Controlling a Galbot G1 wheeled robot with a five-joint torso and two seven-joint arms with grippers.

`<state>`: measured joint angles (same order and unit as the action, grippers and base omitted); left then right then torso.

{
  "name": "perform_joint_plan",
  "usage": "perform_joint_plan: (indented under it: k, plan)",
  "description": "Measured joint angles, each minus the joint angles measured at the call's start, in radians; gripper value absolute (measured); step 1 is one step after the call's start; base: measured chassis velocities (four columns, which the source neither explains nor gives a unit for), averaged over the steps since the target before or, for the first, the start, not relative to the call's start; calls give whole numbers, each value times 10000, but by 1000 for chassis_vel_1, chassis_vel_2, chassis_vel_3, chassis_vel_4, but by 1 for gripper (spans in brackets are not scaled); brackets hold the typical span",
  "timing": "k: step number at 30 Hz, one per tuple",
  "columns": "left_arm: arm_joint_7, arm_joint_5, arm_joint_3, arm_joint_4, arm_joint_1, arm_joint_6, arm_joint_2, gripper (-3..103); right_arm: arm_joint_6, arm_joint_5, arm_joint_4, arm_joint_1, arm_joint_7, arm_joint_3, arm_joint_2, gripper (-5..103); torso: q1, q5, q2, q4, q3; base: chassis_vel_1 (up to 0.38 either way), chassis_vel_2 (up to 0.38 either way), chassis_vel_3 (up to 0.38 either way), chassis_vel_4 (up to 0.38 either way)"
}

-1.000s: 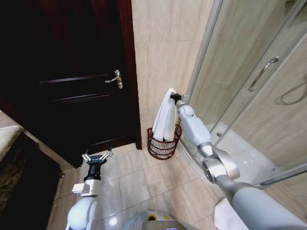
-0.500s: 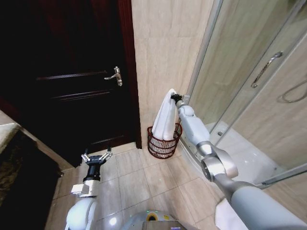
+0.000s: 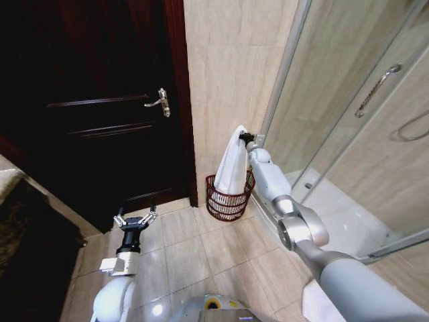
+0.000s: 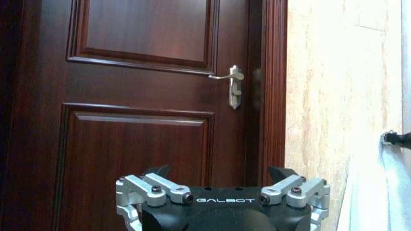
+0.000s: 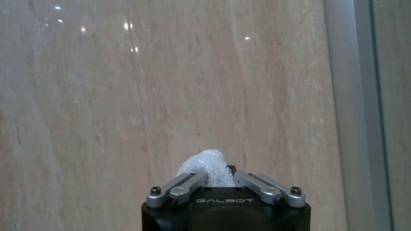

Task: Discard the used towel into the hamper.

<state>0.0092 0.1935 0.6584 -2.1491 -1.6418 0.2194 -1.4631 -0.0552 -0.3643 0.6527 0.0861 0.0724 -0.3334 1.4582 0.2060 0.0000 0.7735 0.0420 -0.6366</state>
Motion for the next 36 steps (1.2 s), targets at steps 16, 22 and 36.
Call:
perform_joint_plan:
  k: [16,22,36]
  plan:
    - [2,-10,36,-11,-89,94,-29,100,-178,352,-418,-29,232,-468,291,3,-314,0,-708,-1,392,0,0,0,0]
    - [5,-37,13,-40,-64,93,-78,100,-258,578,-604,0,320,-684,427,3,-418,0,-935,0,517,0,0,0,0]
    - [12,-72,19,-89,-151,125,-129,100,-264,690,-732,0,447,-802,377,3,-702,0,-1578,-1,876,0,0,0,0]
